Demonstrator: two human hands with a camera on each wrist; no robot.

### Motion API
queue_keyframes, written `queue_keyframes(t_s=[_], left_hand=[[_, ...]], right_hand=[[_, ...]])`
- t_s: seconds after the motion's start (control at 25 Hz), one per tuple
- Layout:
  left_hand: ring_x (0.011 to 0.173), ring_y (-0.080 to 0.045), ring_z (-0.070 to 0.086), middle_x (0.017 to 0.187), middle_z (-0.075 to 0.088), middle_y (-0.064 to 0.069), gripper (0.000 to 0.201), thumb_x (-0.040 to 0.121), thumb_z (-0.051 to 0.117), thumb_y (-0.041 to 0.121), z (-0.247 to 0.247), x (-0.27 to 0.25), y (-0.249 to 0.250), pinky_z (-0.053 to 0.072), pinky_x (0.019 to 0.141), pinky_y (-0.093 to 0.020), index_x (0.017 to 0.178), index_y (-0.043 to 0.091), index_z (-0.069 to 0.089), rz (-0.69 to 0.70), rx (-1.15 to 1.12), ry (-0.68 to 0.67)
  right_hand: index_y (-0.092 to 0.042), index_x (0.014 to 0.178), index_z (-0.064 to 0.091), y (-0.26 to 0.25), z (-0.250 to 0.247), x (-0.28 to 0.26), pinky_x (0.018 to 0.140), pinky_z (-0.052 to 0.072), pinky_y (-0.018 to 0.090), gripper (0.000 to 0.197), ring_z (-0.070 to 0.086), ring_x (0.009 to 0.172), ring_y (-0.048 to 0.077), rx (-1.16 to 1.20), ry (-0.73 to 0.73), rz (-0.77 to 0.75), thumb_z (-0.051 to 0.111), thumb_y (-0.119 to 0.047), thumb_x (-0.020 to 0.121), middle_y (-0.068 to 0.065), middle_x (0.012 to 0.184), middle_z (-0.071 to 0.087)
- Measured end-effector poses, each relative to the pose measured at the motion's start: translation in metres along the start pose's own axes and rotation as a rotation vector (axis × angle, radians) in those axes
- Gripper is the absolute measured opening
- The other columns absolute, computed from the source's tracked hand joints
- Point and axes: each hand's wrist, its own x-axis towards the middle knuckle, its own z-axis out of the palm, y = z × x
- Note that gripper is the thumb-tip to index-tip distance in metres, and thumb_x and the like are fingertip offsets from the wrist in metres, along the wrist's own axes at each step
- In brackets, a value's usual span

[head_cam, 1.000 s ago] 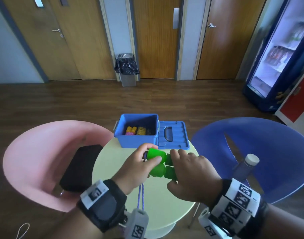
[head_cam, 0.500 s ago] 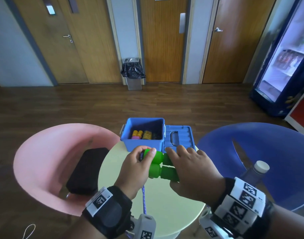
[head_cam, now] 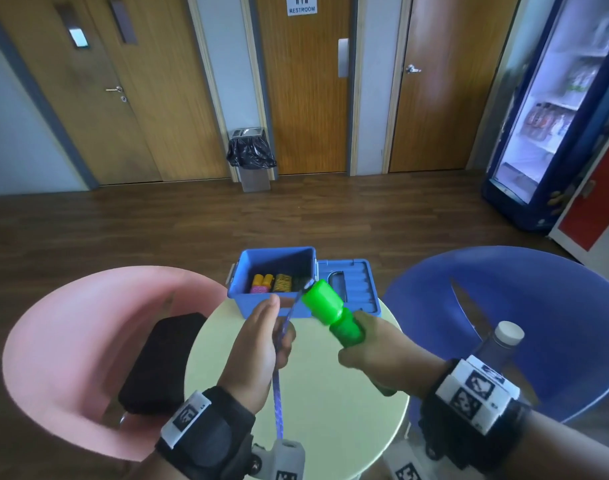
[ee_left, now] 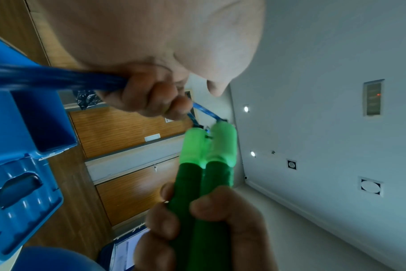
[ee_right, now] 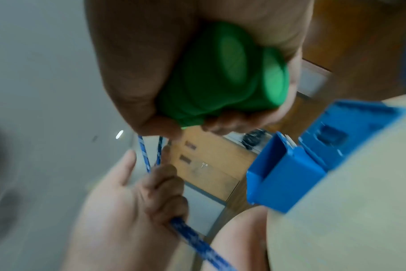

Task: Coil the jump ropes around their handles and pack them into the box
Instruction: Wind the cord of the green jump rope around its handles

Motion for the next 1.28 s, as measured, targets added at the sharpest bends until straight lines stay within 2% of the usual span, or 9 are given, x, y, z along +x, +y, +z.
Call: queue_keyframes(t_s=[0.12, 0.24, 0.32, 0.48, 0.64, 0.76, 0.88, 1.08, 1.28], left_hand=[[0.048, -0.013, 0.023, 0.055, 0.028, 0.004, 0.031, 0.088, 0.047, 0.040, 0.011, -0.005, -0.003, 0.020, 0.045, -0.022, 0.079, 0.013, 0.059, 0.071, 0.106, -0.089], [0.048, -0.014, 0.026, 0.056, 0.032, -0.005, 0.033, 0.093, 0.050, 0.042, 0.024, -0.007, -0.007, 0.023, 0.046, -0.024, 0.074, 0.017, 0.060, 0.067, 0.148, -0.148], [0.048, -0.017, 0.028, 0.058, 0.034, -0.011, 0.039, 0.098, 0.053, 0.043, 0.027, -0.006, -0.003, 0.023, 0.047, -0.027, 0.074, 0.013, 0.059, 0.051, 0.172, -0.169], [0.046, -0.016, 0.027, 0.048, 0.032, 0.001, 0.048, 0.090, 0.053, 0.054, 0.022, -0.007, 0.007, 0.022, 0.049, -0.029, 0.056, 0.020, 0.053, 0.013, 0.328, -0.246], [0.048, -0.013, 0.028, 0.048, 0.048, 0.003, 0.052, 0.099, 0.047, 0.048, 0.023, -0.014, 0.019, 0.017, 0.052, -0.031, 0.064, 0.016, 0.069, -0.126, 0.299, -0.388], [0.050, -0.013, 0.030, 0.056, 0.056, 0.002, 0.046, 0.099, 0.049, 0.045, 0.020, -0.014, 0.020, 0.020, 0.051, -0.029, 0.067, 0.023, 0.073, -0.127, 0.333, -0.425], [0.053, -0.015, 0.030, 0.053, 0.039, 0.006, 0.038, 0.098, 0.055, 0.035, 0.004, -0.013, 0.012, 0.025, 0.051, -0.026, 0.063, 0.022, 0.060, -0.056, 0.450, -0.311], [0.051, -0.010, 0.028, 0.055, 0.032, 0.006, 0.031, 0.099, 0.055, 0.032, -0.021, -0.023, 0.009, 0.025, 0.049, -0.023, 0.072, 0.018, 0.058, 0.093, 0.739, -0.275], [0.049, -0.011, 0.032, 0.053, 0.037, 0.009, 0.032, 0.099, 0.050, 0.039, -0.013, -0.036, 0.010, 0.026, 0.048, -0.022, 0.080, 0.015, 0.057, 0.144, 0.931, -0.349]], right_hand=[[-0.005, 0.108, 0.056, 0.012, 0.002, 0.000, 0.052, 0.038, 0.027, 0.052, 0.044, 0.052, 0.022, 0.851, -0.211, 0.040, 0.060, -0.017, 0.058, 0.007, 0.067, 0.047], [-0.007, 0.114, 0.058, 0.010, 0.009, -0.005, 0.058, 0.040, 0.031, 0.057, 0.040, 0.056, 0.022, 1.247, -0.393, -0.028, 0.058, -0.016, 0.058, 0.008, 0.070, 0.045], [-0.009, 0.112, 0.056, 0.009, 0.010, -0.008, 0.060, 0.039, 0.032, 0.054, 0.038, 0.056, 0.022, 1.372, -0.475, -0.075, 0.058, -0.018, 0.059, 0.008, 0.070, 0.042], [-0.011, 0.135, 0.048, 0.015, 0.004, -0.009, 0.064, 0.040, 0.035, 0.065, 0.041, 0.058, 0.019, 1.430, -0.643, -0.170, 0.050, -0.020, 0.070, 0.006, 0.072, 0.041], [-0.005, 0.140, 0.046, 0.017, 0.007, -0.009, 0.066, 0.040, 0.034, 0.067, 0.043, 0.060, 0.018, 1.420, -0.748, -0.202, 0.044, -0.021, 0.074, 0.005, 0.074, 0.044], [-0.009, 0.116, 0.055, 0.015, 0.004, -0.010, 0.064, 0.041, 0.033, 0.049, 0.042, 0.059, 0.020, 1.339, -0.650, -0.157, 0.052, -0.019, 0.068, 0.007, 0.073, 0.042], [-0.012, 0.102, 0.057, 0.016, -0.010, -0.003, 0.059, 0.042, 0.031, 0.043, 0.044, 0.057, 0.022, 1.184, -0.367, -0.015, 0.058, -0.015, 0.060, 0.007, 0.072, 0.046], [-0.018, 0.085, 0.054, 0.031, -0.045, 0.019, 0.044, 0.038, 0.023, 0.029, 0.049, 0.048, 0.015, 0.099, 0.187, 0.048, 0.061, -0.026, 0.059, -0.001, 0.065, 0.054], [-0.027, 0.093, 0.046, 0.048, -0.048, 0.037, 0.061, 0.047, 0.030, 0.029, 0.061, 0.071, 0.020, -0.581, 0.282, 0.045, 0.053, -0.036, 0.066, -0.007, 0.081, 0.062]])
